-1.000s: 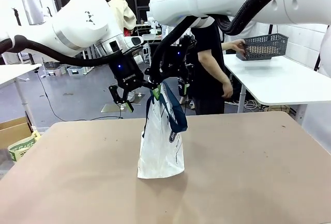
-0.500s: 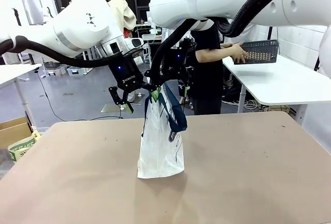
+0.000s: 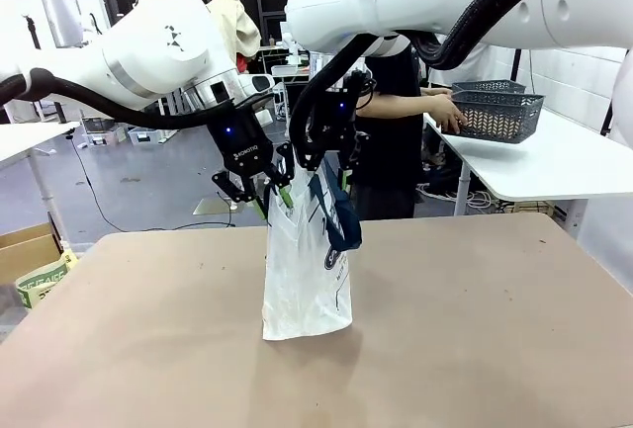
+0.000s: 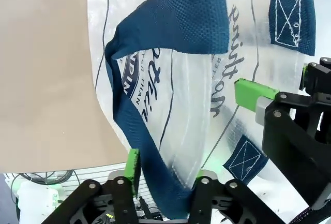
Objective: Transfer purchased items from the store into the shopping bag.
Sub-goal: Open the Reusable shopping bag in the center of the table.
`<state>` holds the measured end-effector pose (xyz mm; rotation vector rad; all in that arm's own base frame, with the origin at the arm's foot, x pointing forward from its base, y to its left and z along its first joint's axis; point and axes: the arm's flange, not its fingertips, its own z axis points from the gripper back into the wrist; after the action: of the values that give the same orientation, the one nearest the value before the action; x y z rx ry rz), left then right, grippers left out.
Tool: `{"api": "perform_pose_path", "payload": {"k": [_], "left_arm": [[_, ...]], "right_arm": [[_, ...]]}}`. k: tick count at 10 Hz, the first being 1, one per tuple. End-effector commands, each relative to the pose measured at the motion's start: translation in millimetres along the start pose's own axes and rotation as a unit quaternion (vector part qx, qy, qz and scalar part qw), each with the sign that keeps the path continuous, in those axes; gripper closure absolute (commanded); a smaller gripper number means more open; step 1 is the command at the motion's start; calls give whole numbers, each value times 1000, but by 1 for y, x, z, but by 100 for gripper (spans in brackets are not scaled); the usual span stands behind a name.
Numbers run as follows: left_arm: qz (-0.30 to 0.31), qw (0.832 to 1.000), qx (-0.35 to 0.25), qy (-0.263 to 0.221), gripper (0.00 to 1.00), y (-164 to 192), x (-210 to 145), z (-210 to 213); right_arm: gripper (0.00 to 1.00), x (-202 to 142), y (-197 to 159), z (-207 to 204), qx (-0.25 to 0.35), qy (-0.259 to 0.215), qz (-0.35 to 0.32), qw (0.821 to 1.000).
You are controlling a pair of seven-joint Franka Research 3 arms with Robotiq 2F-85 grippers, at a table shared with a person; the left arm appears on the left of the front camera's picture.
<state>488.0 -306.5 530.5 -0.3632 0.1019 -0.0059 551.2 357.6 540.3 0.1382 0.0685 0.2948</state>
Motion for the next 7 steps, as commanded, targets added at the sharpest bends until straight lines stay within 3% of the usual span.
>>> {"api": "perform_pose_path", "payload": {"k": [1,4,7], "left_arm": [[15,1000,14,-1,100,-5,-1,3],[24,999,43,-23,100,12,-7,7],[31,996,71,-35,100,34,-15,12]], "right_arm": [[100,-8,2,-2,9,-2,6,1000],[100,-22,-4,-3,-13,10,35,999],[100,-46,-26,0,-41,-23,69,997]]}}
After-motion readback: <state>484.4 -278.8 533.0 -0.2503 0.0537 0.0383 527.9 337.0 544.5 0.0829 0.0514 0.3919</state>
